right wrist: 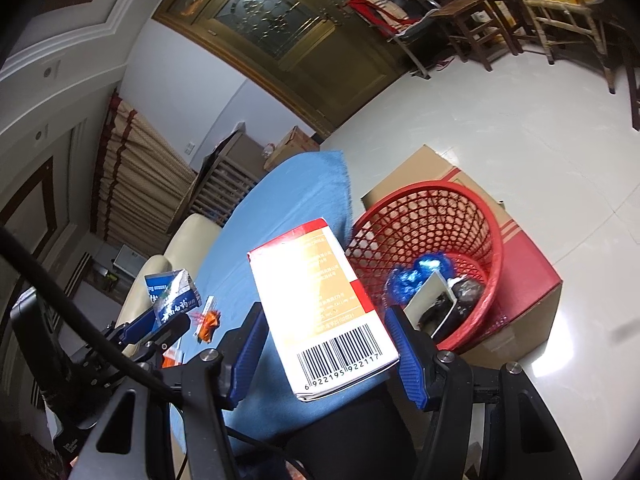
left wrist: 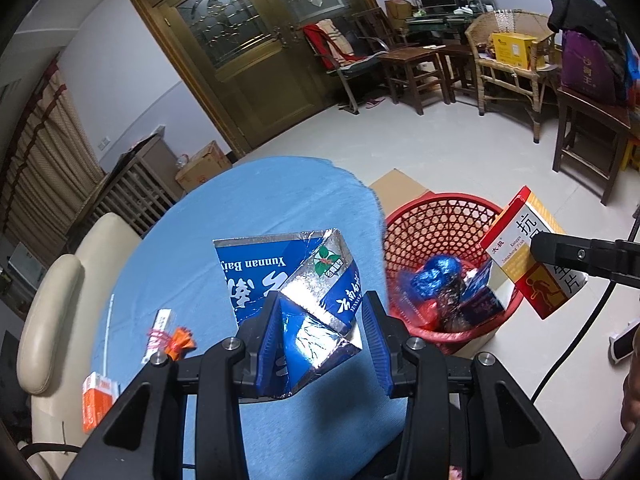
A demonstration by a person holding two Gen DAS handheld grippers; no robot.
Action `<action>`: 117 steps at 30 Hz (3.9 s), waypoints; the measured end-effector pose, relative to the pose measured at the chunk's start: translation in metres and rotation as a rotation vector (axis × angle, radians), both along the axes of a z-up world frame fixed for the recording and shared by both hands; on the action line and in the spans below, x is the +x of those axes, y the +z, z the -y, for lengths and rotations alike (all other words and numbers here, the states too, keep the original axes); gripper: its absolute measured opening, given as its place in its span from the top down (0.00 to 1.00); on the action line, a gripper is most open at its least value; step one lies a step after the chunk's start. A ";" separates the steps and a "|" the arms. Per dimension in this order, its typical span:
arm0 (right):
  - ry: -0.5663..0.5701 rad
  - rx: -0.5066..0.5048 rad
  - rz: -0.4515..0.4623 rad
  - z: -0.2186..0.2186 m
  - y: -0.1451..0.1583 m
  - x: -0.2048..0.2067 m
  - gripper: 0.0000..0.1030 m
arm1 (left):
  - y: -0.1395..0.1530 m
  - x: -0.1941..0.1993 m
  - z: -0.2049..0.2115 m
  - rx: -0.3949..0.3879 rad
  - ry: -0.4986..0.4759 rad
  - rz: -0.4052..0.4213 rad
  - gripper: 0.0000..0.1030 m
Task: Collect trash
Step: 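Open the right tool to drop the medicine box while the left tool drops the blue carton, then move both open tools back over the table toward the orange bag and white box, then grasp the orange mesh-tied bag with the right tool while the left tool grasps the white purple-striped box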
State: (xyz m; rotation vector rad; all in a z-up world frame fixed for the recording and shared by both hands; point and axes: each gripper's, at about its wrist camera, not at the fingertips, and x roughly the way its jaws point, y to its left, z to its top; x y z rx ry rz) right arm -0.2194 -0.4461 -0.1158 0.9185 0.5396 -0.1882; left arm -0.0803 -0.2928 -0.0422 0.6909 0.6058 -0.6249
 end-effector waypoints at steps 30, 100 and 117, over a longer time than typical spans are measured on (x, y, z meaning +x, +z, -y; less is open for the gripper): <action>0.053 0.018 -0.024 -0.021 0.002 0.044 0.27 | -0.014 0.047 -0.109 -0.132 0.220 -0.101 0.28; 0.432 -0.320 -0.436 -0.327 -0.031 0.433 0.64 | -0.079 0.139 -0.351 -0.236 0.755 -0.219 0.28; 0.470 -0.261 -0.370 -0.253 -0.031 0.342 0.68 | -0.080 0.266 -0.270 -0.181 0.537 -0.262 0.28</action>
